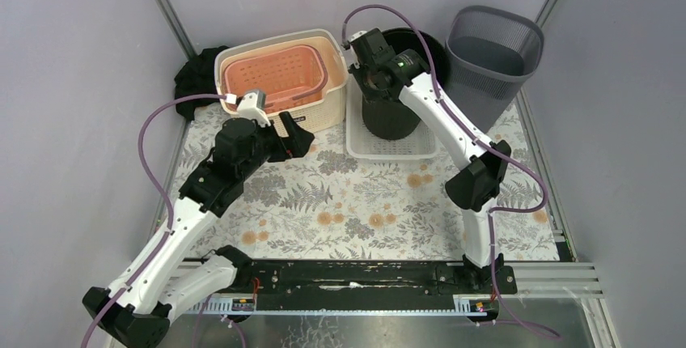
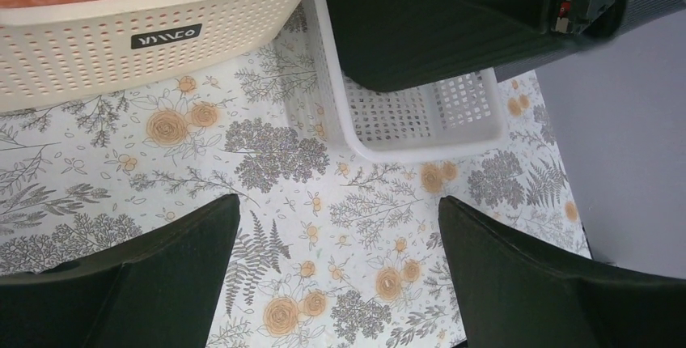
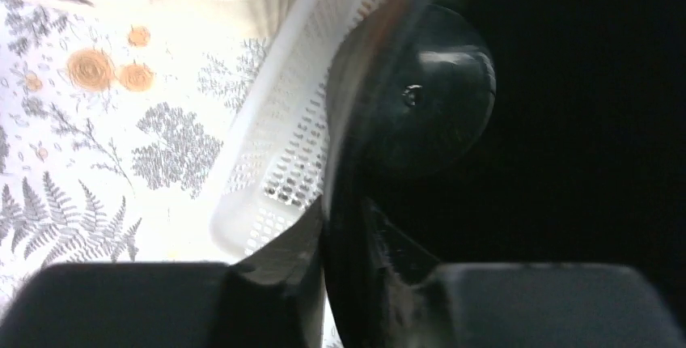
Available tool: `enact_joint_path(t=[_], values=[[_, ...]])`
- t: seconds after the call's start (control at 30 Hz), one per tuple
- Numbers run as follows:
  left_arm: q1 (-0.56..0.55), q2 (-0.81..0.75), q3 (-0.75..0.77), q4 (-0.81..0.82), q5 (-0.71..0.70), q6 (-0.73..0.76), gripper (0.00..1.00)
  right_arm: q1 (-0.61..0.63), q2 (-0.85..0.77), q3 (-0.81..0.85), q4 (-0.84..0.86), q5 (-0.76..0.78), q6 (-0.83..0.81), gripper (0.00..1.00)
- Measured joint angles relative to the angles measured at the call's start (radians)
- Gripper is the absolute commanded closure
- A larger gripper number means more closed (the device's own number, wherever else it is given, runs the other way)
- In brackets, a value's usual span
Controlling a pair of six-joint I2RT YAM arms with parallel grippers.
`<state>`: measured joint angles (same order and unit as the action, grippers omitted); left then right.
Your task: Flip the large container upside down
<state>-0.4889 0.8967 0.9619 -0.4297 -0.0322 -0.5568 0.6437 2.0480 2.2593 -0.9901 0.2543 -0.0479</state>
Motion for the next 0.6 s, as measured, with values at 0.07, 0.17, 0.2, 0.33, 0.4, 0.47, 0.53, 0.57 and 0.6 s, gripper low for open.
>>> enact_joint_path(t=[0.07,0.17,0.2,0.33,0.4,0.47,0.53,0.57,0.6], values=[[-0.003,-0.01,0.0,-0.005,-0.012,-0.005,0.0,0.006,0.0,0.011,0.015,-0.002,-0.004,0.99],[-0.004,-0.021,0.0,-0.018,-0.026,-0.008,0.0,0.011,0.0,0.031,-0.01,0.022,0.001,1.0],[-0.004,-0.023,0.0,-0.021,-0.029,-0.008,0.0,0.01,0.0,0.04,-0.016,0.023,-0.002,1.0],[-0.005,-0.023,0.0,-0.034,-0.029,-0.01,0.0,0.01,0.01,0.111,-0.04,0.019,0.018,1.0],[-0.005,-0.023,0.0,-0.041,-0.029,-0.011,0.0,0.01,0.012,0.155,-0.048,0.019,0.024,1.0],[-0.005,-0.023,0.0,-0.047,-0.029,-0.011,0.0,0.01,0.009,0.192,-0.051,0.02,0.036,1.0],[-0.005,-0.025,0.001,-0.053,-0.029,-0.011,0.0,0.01,-0.013,0.205,-0.048,0.022,0.05,1.0],[-0.005,-0.026,0.003,-0.058,-0.03,-0.011,0.0,0.01,-0.033,0.204,-0.048,0.022,0.06,1.0],[-0.005,-0.029,0.005,-0.063,-0.032,-0.011,0.0,0.01,-0.059,0.197,-0.047,0.018,0.072,1.0]])
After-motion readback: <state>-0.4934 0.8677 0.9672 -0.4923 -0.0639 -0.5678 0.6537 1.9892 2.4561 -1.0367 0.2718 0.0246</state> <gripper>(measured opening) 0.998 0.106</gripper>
